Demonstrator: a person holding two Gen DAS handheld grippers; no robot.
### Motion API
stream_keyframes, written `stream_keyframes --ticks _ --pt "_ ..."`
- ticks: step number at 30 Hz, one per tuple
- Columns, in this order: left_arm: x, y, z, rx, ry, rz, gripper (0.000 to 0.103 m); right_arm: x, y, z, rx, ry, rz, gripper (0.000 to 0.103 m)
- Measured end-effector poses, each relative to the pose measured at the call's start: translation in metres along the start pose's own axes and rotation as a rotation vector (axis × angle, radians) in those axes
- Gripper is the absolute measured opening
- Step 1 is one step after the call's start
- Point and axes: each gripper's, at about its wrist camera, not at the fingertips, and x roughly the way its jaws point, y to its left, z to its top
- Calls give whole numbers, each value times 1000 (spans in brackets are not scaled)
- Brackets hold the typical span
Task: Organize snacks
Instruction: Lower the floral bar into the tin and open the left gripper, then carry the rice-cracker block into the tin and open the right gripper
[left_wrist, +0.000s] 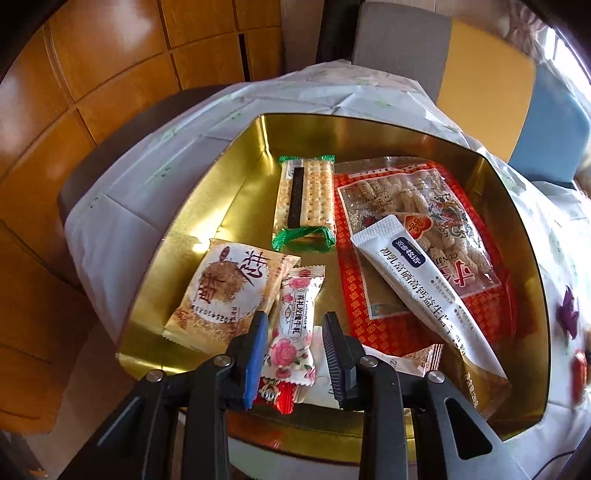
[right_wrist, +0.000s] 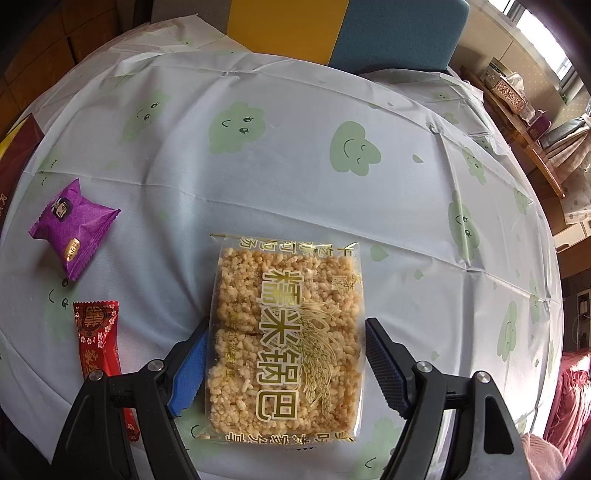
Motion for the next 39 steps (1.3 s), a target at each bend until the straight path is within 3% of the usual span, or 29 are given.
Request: stream_keyframes --ticks 11,39 --pt "-26 3 -19 -23 -35 0 31 -2 -1 2 6 6 -3 79" --pt "-24 -16 -29 48 -66 -36 31 -10 4 -3 3 2 -12 75"
